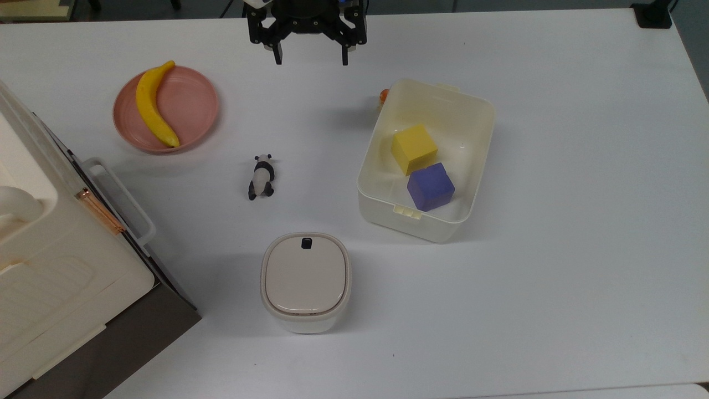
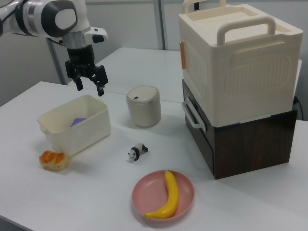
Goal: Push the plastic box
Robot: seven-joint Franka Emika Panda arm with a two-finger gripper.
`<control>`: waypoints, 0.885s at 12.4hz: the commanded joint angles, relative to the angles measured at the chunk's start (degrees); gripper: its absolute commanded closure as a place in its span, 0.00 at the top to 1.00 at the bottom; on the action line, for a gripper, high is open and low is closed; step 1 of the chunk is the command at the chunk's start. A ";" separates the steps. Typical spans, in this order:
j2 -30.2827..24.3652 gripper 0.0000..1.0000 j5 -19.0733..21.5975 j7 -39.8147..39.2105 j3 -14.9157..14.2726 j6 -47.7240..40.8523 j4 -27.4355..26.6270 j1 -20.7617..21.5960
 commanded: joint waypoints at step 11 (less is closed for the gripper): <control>-0.80 1.00 -3.07 -26.11 0.40 -4.64 -2.76 0.34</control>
